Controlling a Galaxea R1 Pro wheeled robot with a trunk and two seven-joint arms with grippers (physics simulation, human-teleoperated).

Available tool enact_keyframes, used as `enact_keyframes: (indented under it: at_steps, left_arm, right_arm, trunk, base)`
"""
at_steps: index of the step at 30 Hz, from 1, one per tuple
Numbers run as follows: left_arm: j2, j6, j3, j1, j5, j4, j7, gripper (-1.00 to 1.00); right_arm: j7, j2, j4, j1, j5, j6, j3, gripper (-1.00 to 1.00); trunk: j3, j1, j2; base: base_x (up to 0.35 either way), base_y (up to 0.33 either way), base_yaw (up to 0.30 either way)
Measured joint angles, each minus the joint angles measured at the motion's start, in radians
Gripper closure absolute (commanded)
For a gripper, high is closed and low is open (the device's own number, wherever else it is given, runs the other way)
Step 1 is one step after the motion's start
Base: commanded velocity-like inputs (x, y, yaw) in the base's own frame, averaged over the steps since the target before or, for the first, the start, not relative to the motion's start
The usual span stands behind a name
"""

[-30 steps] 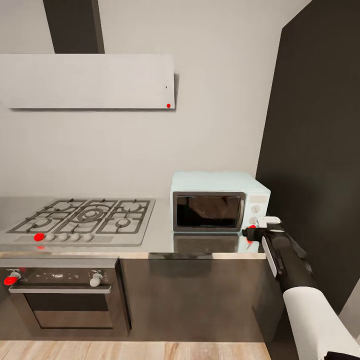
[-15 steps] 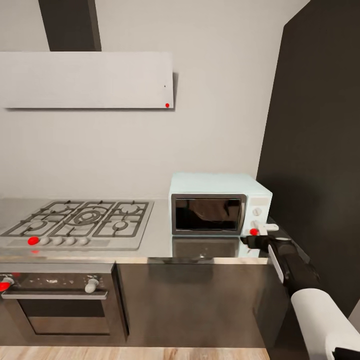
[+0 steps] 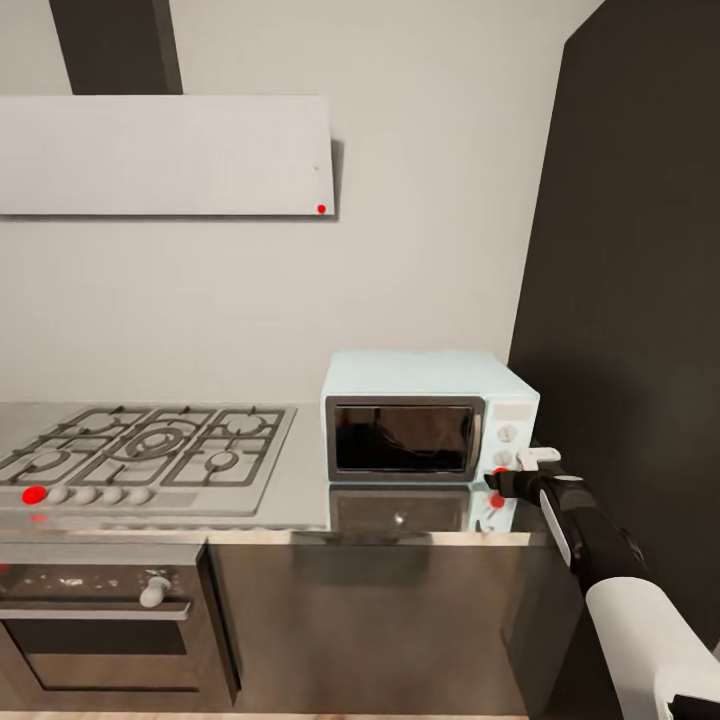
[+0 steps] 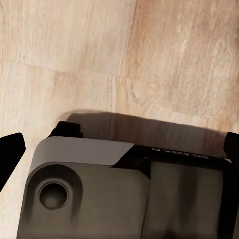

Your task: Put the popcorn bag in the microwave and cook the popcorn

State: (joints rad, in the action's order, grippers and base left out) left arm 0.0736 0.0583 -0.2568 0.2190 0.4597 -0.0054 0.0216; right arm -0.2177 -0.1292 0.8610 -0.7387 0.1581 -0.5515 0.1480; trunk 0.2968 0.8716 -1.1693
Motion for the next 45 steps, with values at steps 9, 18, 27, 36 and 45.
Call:
enact_keyframes:
  at_steps: [9,18,27,36,45]
  left_arm:
    - [0.0,0.0,0.0,0.0,0.003,0.0,0.0,-1.0]
    - [0.0,0.0,0.0,0.0,0.004,0.0,0.0,-1.0]
    - [0.0,0.001,0.0,0.0,0.006,-0.001,0.001,-1.0]
    - [-0.003,0.0,0.002,-0.001,0.009,0.0,0.001,-1.0]
    - [-0.004,0.001,0.002,0.0,0.01,-0.001,0.001,-1.0]
  right_arm:
    - [-0.003,0.0,-0.043,0.001,0.002,0.005,0.0,1.0]
    - [0.01,0.0,-0.045,0.0,0.006,0.004,0.0,1.0]
    - [0.013,0.0,-0.045,0.0,0.006,0.003,-0.001,1.0]
    - [0.014,0.0,-0.048,-0.001,0.008,-0.035,-0.002,1.0]
    - [0.014,-0.001,-0.06,-0.001,0.01,-0.041,-0.001,1.0]
  trunk:
    - [0.0,0.0,0.0]
    - [0.0,0.0,0.0]
    - [0.0,0.0,0.0]
    - [0.0,-0.007,-0.001]
    - [0.0,-0.01,-0.001]
  base:
    - [0.003,-0.002,0.0]
    - [0.0,0.0,0.0]
    - [0.0,0.0,0.0]
    - [0.236,0.0,0.0]
    - [0.013,0.0,0.0]
